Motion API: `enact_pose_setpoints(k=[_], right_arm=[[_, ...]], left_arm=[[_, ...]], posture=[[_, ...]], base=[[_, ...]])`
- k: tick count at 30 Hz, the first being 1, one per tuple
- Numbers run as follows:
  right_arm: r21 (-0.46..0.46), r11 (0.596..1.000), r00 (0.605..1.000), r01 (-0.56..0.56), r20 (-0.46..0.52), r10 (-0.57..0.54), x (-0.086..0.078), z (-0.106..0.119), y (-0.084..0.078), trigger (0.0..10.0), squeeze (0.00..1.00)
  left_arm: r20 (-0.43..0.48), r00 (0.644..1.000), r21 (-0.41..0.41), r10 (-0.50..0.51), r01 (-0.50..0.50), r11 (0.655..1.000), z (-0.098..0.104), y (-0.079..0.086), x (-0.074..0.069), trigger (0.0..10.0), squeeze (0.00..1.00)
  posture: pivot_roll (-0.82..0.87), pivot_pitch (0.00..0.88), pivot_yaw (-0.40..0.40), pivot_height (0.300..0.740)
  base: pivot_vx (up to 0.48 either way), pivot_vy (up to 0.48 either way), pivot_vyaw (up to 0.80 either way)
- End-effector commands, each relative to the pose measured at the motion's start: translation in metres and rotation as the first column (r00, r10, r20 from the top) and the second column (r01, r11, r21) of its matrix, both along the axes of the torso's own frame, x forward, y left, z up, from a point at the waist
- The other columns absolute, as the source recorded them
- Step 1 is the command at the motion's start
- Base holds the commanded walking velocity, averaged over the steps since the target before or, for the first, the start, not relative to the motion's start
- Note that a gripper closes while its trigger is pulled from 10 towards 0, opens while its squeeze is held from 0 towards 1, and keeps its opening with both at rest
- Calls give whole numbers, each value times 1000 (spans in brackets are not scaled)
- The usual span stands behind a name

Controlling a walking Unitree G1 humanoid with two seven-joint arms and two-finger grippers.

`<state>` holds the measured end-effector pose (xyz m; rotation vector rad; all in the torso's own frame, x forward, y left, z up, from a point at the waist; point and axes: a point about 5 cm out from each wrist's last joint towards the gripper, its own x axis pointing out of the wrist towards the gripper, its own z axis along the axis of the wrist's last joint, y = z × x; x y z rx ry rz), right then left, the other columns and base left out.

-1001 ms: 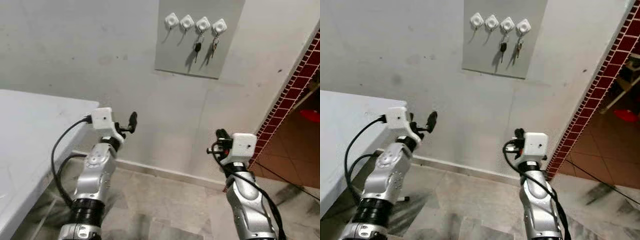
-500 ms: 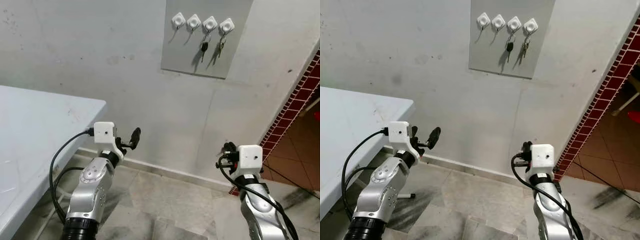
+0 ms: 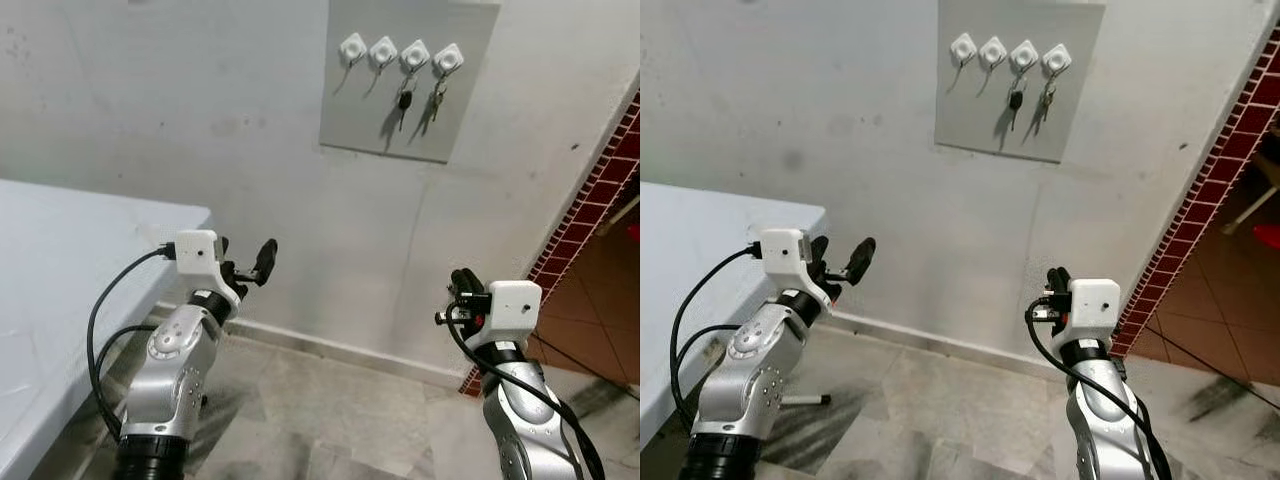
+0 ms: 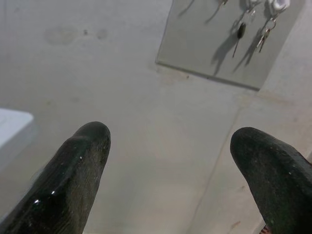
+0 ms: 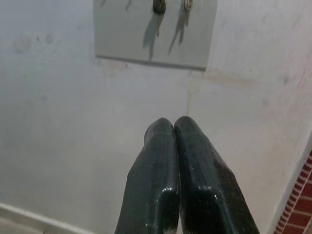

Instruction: Hang keys on a hook

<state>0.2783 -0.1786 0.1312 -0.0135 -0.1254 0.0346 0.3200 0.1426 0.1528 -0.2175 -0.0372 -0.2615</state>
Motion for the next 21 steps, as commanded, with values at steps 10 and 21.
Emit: enact_pose_setpoints(k=[10,21], right_arm=[[7,1000,1000,-16,-5,16,-2,3,3,10000,0],[7,1000,1000,-19,-15,19,-3,3,3,10000,0]], left_arm=[[-3,1000,-11,5,-5,1000,3,0,-2,10000,0],[-7,1000,-17,4,-4,1000,3,-1,-2,10000,0]], posture=[[26,0,-36,740],[24,0,-37,740]], base=[[433,0,0],[424,0,0]])
